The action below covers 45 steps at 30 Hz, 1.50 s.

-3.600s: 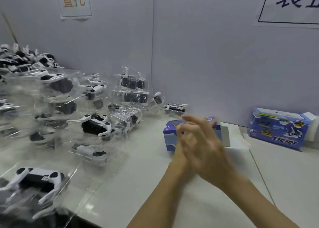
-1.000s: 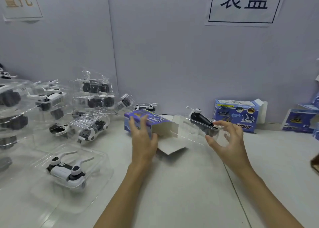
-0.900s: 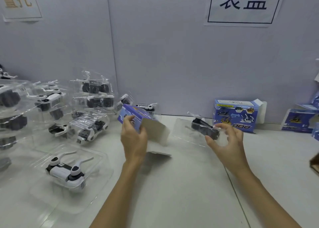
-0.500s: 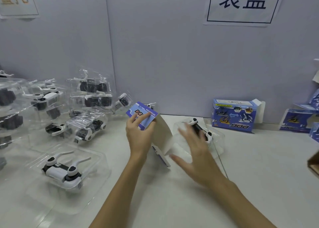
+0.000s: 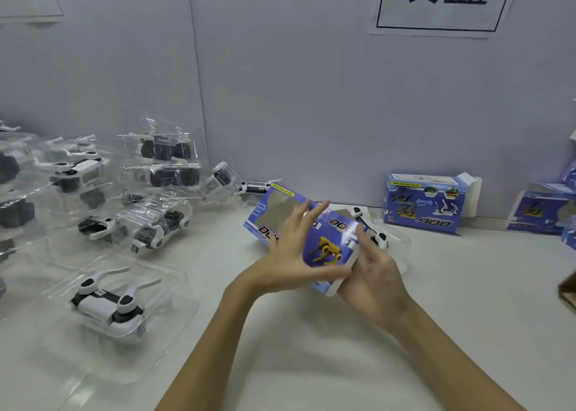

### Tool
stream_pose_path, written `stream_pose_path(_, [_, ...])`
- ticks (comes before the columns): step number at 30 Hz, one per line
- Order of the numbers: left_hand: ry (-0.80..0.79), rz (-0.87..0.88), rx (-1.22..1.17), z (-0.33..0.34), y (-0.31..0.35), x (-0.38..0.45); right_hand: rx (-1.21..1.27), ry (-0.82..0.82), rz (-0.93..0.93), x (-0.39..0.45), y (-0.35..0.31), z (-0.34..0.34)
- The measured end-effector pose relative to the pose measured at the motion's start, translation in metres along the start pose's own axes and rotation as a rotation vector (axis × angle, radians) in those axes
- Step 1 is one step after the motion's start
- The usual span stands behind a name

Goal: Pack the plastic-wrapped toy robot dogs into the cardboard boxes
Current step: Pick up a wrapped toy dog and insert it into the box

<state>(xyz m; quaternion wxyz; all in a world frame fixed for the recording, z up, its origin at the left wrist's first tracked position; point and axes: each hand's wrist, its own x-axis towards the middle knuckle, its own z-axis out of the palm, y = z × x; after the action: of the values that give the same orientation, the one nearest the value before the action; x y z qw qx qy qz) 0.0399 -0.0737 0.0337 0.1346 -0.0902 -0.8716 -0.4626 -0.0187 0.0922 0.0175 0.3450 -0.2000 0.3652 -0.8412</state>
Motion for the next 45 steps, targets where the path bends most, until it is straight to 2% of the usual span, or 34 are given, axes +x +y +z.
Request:
stream_pose_path(2, [-0.065,0.054,0.222,0.011,-0.005,-0.002,0.096,-0.063,0.070,-0.003,-0.003,0.003])
stream_pose_path(4, [-0.073,0.072,0.442,0.019,-0.009,-0.001,0.081,-0.054,0.082,-0.002,-0.004,0.003])
stream_pose_path(6, [-0.039,0.077,0.457,0.019,-0.011,0.002,-0.089,0.036,0.034,-0.001,-0.009,0.005])
stream_pose_path(8, [0.069,0.104,0.355,0.011,-0.008,0.005,-0.284,0.152,-0.095,0.002,-0.013,0.002])
stream_pose_path(10, [0.324,0.153,0.196,0.000,-0.007,0.007,-0.733,0.311,-0.398,0.002,-0.016,-0.009])
stream_pose_path(12, [0.657,0.160,0.147,-0.005,-0.012,0.007,-1.397,0.522,-0.760,0.000,-0.022,-0.027])
stream_pose_path(13, [0.781,0.124,0.158,-0.006,-0.015,0.008,-1.653,0.591,-0.839,0.000,-0.025,-0.036])
stream_pose_path(14, [0.856,0.079,0.137,-0.007,-0.017,0.009,-1.805,0.638,-0.771,0.001,-0.029,-0.043])
stream_pose_path(15, [0.895,0.029,0.069,-0.008,-0.020,0.011,-1.868,0.686,-0.596,0.002,-0.032,-0.050])
stream_pose_path(17, [0.920,-0.084,-0.141,-0.008,-0.022,0.011,-1.923,0.694,-0.179,0.002,-0.035,-0.058])
stream_pose_path(18, [0.920,-0.126,-0.213,-0.008,-0.024,0.011,-1.921,0.654,-0.063,0.003,-0.034,-0.063])
stream_pose_path(19, [0.920,-0.137,-0.225,-0.008,-0.025,0.011,-1.898,0.620,-0.023,0.005,-0.034,-0.068])
stream_pose_path(22, [0.919,-0.125,-0.168,-0.006,-0.028,0.011,-1.783,0.579,-0.039,0.005,-0.036,-0.071])
stream_pose_path(25, [0.935,-0.123,-0.179,-0.010,-0.028,0.011,-1.714,0.644,-0.069,0.005,-0.040,-0.064])
stream_pose_path(28, [0.946,-0.132,-0.183,-0.010,-0.030,0.011,-1.759,0.661,-0.246,0.005,-0.045,-0.059])
stream_pose_path(30, [0.957,-0.134,-0.182,-0.010,-0.031,0.012,-1.717,0.592,-0.282,0.008,-0.049,-0.057])
stream_pose_path(32, [0.967,-0.127,-0.184,-0.011,-0.032,0.013,-1.706,0.458,-0.259,0.013,-0.054,-0.057])
stream_pose_path(35, [0.976,-0.137,-0.196,-0.012,-0.034,0.014,-1.822,0.335,-0.141,0.024,-0.057,-0.057])
stream_pose_path(42, [0.929,-0.102,-0.166,-0.010,-0.034,0.014,-1.994,0.271,-0.014,0.036,-0.060,-0.053])
stream_pose_path(44, [0.887,-0.078,-0.109,-0.009,-0.036,0.014,-1.943,0.259,-0.053,0.035,-0.059,-0.054])
stream_pose_path(45, [0.868,-0.073,-0.078,-0.008,-0.036,0.014,-1.882,0.300,-0.140,0.031,-0.057,-0.056])
